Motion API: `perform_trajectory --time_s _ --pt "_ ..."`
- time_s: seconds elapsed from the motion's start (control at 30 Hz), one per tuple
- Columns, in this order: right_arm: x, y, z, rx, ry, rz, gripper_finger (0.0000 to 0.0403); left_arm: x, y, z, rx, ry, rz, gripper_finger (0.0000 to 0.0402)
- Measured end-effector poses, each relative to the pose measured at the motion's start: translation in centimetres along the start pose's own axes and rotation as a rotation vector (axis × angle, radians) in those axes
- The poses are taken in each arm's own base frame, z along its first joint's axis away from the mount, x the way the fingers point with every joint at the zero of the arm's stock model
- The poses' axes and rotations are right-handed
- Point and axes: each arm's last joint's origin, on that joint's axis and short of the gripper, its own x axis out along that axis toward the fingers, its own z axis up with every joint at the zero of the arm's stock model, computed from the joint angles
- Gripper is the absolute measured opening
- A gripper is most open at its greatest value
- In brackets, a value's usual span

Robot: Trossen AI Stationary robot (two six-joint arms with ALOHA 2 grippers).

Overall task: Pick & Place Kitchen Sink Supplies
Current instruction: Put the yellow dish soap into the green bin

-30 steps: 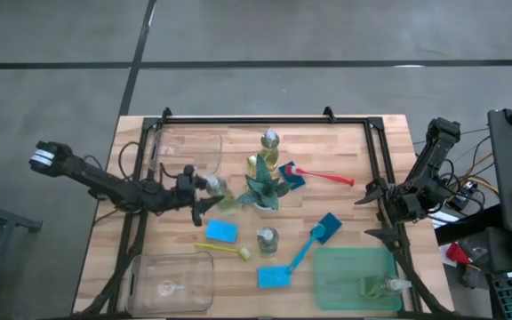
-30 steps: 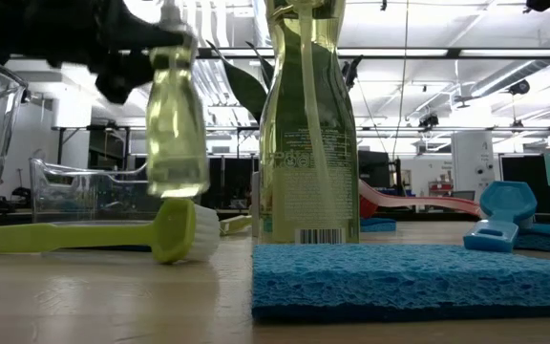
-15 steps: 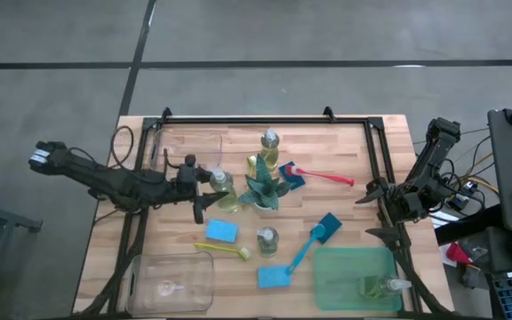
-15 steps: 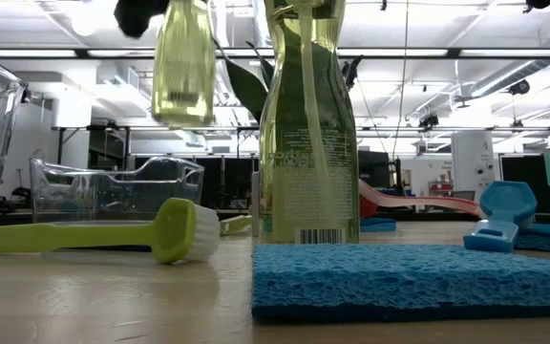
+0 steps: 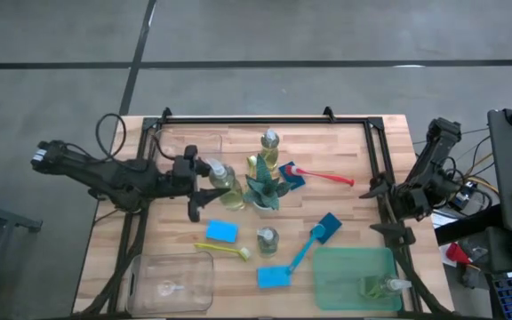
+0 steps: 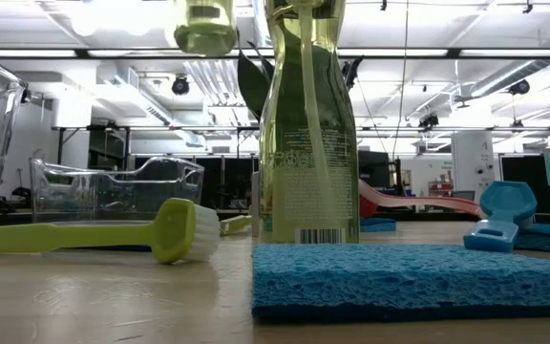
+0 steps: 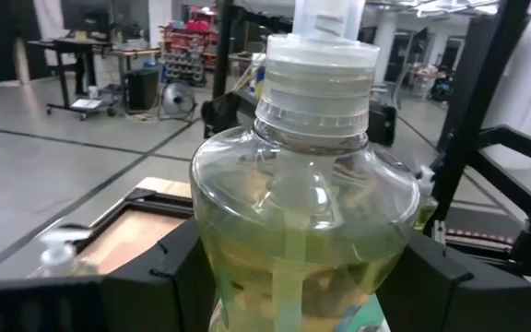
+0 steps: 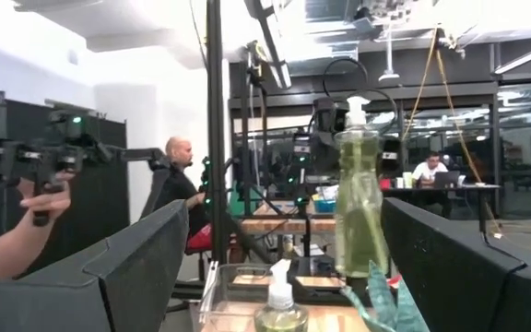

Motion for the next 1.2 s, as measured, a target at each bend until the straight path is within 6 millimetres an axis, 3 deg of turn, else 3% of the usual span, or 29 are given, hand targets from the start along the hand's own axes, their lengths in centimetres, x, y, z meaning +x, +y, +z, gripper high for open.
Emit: perform_trajectory --time_s 0.6,0.83,1.2 --pt "2.1 -1.0 3.4 -0.04 0.152 -0.123 0.0352 6.9 -3.5 4.3 0.043 -0.04 -0.071 0.0229" --pt "2.4 -1.4 4.9 -0.02 0.176 -0.135 0.0352 10.0 -3.7 4.7 0.044 -0.031 -0.119 0.0229" --pt "3.5 -0.7 5.1 -0.046 0.198 -0.128 0.0352 15.4 -3.8 3.8 0.026 0.008 -0.169 0.023"
